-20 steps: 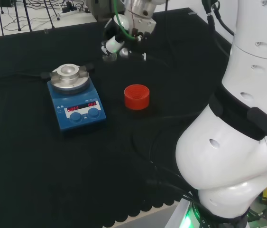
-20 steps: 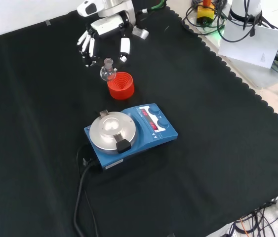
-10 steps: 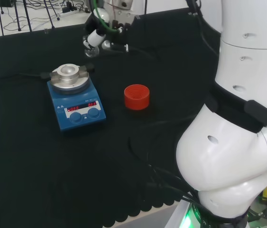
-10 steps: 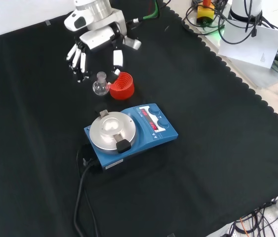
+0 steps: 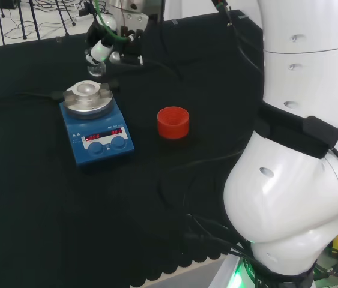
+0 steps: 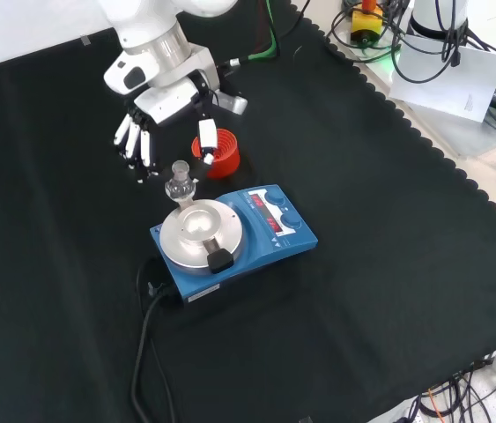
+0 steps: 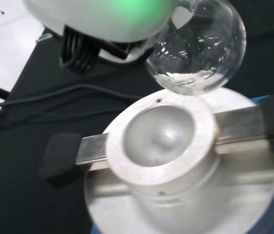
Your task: Place the round-bottom flask on the heater.
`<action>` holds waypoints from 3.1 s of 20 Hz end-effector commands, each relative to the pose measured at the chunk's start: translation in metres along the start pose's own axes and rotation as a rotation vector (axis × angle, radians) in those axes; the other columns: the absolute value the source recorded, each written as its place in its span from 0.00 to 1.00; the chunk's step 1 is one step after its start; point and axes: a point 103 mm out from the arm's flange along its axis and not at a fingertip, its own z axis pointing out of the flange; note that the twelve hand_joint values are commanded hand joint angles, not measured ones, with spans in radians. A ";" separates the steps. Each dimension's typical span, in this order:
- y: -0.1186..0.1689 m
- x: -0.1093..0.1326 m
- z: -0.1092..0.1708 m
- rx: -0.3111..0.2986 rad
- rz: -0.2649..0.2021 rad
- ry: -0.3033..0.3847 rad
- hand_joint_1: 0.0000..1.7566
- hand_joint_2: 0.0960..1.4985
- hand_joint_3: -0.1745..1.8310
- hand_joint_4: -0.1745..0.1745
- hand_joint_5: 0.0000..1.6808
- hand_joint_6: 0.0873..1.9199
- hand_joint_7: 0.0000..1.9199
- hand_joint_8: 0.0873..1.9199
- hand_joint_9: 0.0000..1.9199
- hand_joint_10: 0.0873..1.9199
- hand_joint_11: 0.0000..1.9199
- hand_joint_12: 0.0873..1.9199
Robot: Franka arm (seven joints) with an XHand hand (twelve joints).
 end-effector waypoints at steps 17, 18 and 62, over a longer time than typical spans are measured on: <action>-0.012 0.032 0.027 0.058 -0.032 -0.008 0.64 0.32 0.56 1.00 0.71 0.49 0.36 0.28 0.44 0.24 0.24 0.65; -0.011 0.031 0.028 0.061 -0.028 -0.011 0.64 0.32 0.56 1.00 0.71 0.49 0.36 0.28 0.44 0.24 0.24 0.65; 0.004 0.016 0.043 0.187 0.029 -0.026 0.55 0.32 0.44 0.35 0.45 0.39 0.26 0.31 0.34 0.30 0.18 0.67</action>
